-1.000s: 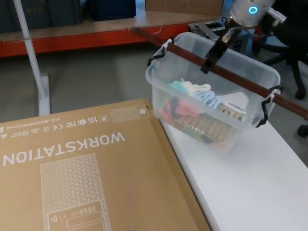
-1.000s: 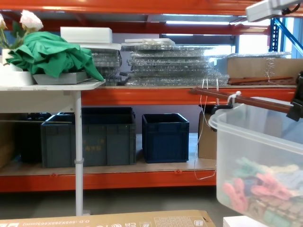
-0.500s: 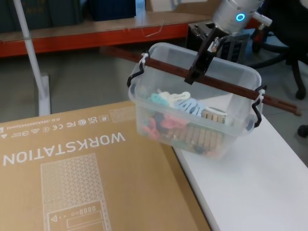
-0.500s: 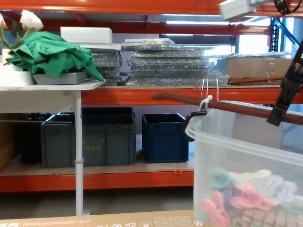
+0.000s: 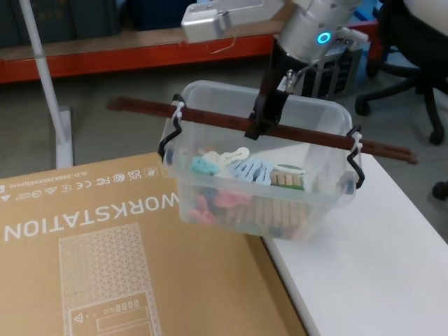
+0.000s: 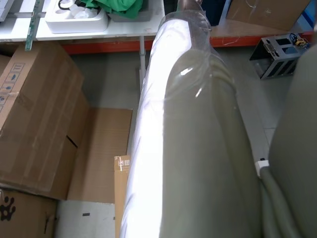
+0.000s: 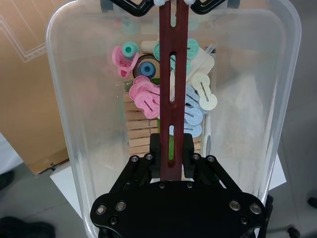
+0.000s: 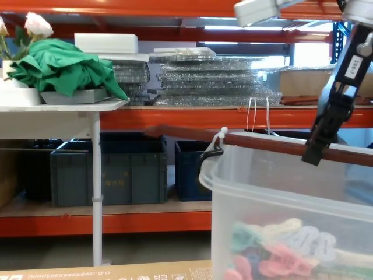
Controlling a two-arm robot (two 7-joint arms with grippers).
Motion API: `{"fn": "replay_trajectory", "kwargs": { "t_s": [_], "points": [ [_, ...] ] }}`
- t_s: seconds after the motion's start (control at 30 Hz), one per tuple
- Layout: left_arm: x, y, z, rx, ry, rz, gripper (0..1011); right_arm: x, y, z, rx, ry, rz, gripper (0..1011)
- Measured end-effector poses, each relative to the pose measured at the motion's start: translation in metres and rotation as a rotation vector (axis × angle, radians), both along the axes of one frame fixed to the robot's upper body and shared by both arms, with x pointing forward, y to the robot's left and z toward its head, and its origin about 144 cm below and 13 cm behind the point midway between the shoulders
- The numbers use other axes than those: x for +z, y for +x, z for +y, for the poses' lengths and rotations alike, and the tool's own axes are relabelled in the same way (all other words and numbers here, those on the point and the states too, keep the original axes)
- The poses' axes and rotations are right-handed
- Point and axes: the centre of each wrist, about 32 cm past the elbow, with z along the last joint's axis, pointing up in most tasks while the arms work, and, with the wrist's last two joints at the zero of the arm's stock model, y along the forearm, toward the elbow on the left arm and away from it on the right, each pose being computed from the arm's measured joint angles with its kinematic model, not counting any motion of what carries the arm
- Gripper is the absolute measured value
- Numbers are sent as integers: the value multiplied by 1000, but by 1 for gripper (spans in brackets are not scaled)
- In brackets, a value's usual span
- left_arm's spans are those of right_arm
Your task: Use one hand to grasp the basket and place it at the designated location.
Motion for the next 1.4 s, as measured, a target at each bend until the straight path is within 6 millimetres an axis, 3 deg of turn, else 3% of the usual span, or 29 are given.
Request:
{"fn": "replay_trajectory", "kwargs": {
  "t_s": [0.93,1.4],
  "points": [
    [0,0,0,0,0,0,0,-13,-19,59,323,-72,17,239],
    [0,0,0,0,0,0,0,-20,-27,80,388,-88,21,239]
  ]
}}
